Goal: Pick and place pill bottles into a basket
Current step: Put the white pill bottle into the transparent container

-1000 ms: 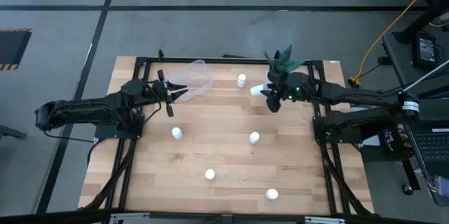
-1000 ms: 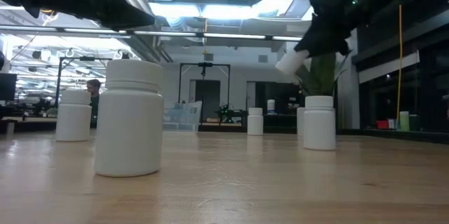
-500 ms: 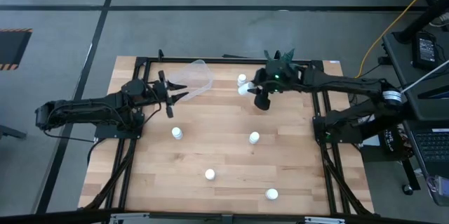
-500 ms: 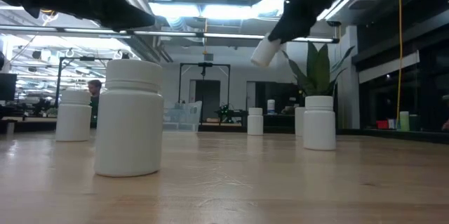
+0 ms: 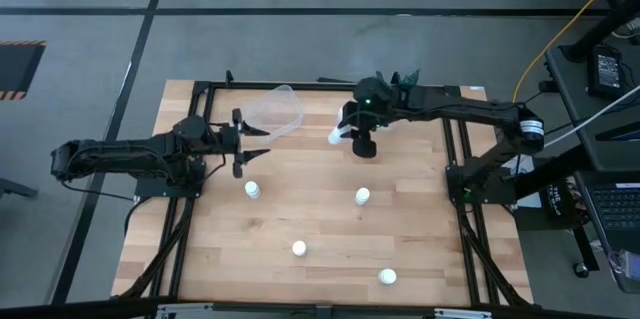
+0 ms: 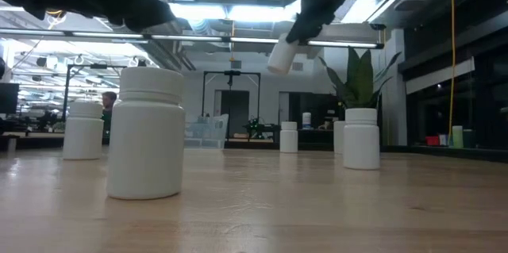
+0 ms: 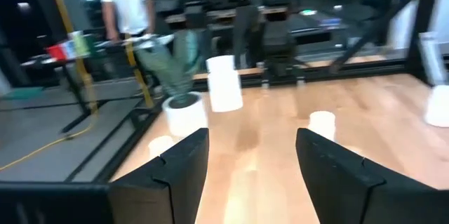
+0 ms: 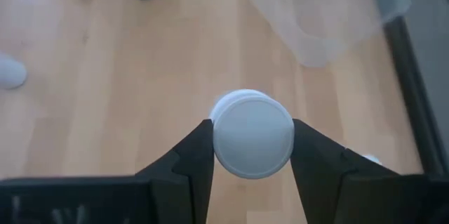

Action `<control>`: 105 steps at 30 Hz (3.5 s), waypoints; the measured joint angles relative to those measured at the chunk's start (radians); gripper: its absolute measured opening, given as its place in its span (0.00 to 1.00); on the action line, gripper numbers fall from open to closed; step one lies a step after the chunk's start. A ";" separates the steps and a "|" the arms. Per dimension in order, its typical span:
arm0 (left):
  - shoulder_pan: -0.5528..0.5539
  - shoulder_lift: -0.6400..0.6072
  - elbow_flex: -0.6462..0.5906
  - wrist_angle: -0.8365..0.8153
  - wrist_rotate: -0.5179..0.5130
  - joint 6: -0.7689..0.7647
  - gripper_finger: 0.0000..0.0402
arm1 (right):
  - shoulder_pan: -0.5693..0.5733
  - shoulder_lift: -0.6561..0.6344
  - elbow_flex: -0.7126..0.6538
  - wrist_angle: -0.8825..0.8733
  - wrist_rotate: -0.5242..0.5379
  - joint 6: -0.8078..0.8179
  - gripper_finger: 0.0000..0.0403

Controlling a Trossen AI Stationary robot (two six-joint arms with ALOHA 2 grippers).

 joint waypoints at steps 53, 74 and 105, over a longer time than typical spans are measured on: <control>0.022 0.285 0.129 0.158 -0.035 0.000 0.52 | 0.053 0.144 0.170 -0.010 -0.001 -0.089 0.37; 0.024 0.573 0.290 0.198 -0.032 0.026 0.52 | 0.062 0.162 0.170 0.010 -0.038 -0.161 0.37; 0.024 0.819 0.403 0.245 0.012 -0.086 0.52 | 0.060 0.163 0.170 0.020 -0.035 -0.217 0.37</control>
